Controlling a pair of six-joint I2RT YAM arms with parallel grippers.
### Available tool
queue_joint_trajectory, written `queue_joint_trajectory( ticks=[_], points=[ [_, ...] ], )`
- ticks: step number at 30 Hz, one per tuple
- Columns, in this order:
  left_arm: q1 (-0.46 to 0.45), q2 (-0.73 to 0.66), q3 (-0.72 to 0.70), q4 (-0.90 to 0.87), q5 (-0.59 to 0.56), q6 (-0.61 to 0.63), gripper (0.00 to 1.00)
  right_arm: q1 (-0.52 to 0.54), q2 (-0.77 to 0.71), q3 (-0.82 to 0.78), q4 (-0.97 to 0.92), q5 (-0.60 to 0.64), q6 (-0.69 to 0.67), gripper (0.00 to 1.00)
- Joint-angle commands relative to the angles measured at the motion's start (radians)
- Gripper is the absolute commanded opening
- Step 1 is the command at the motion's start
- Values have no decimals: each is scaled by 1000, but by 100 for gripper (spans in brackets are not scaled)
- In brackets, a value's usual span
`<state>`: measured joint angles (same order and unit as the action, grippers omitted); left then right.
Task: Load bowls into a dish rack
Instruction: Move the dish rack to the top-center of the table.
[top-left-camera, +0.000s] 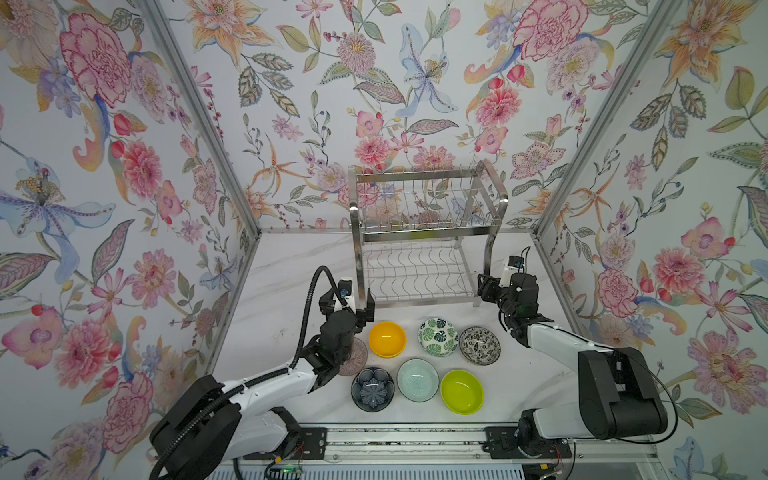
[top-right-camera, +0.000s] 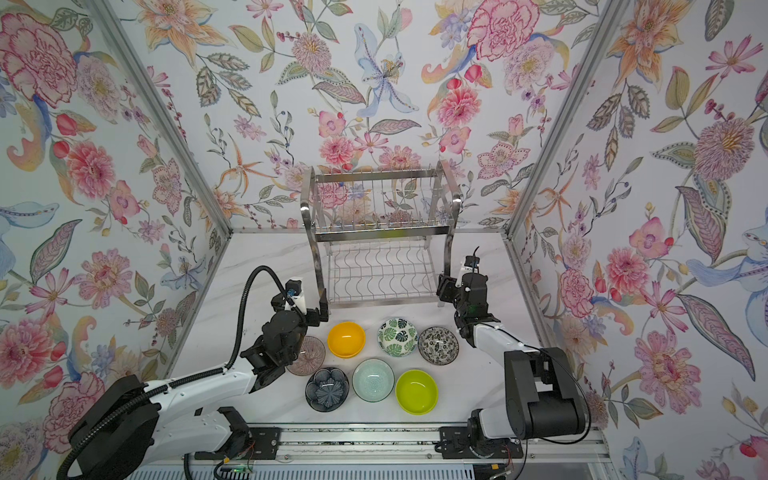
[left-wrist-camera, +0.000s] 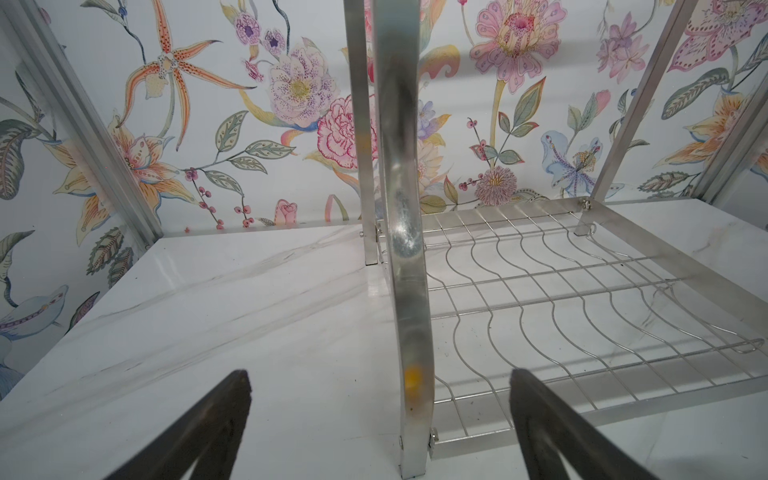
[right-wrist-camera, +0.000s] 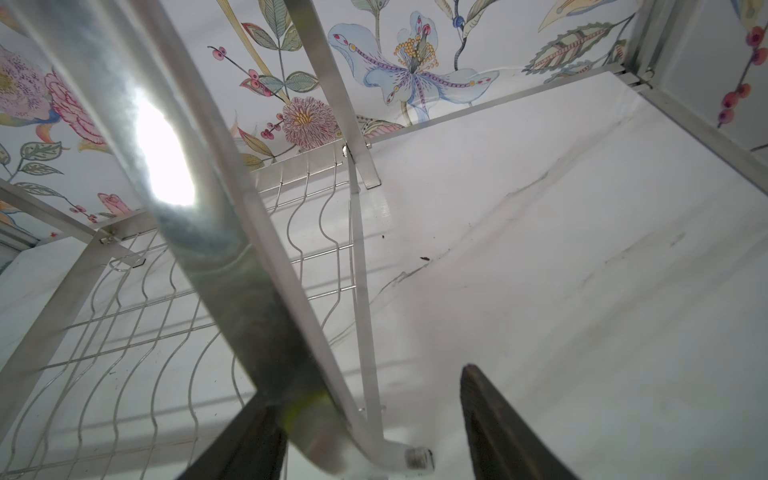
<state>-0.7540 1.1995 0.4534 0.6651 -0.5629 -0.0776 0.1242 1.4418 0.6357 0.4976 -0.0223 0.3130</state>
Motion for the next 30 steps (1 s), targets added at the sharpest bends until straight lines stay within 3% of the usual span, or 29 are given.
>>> queue_joint_trajectory(
  ticks=[1, 10, 18, 21, 30],
  points=[
    [-2, -21, -19, 26, -28, -15, 99, -2, 32, 44, 52, -17, -20, 62],
    [-2, -69, -30, -95, -56, -142, 99, 5, 94, 73, 90, -32, 3, 45],
    [-2, -93, -27, -159, -62, -182, 99, 56, 124, 111, 67, 41, 48, 27],
    [-1, -78, 0, -233, -115, -205, 99, 69, 138, 129, 55, 58, 58, 25],
    [5, -90, 3, -258, -107, -223, 99, 91, 156, 157, 44, 96, 39, 21]
  ],
)
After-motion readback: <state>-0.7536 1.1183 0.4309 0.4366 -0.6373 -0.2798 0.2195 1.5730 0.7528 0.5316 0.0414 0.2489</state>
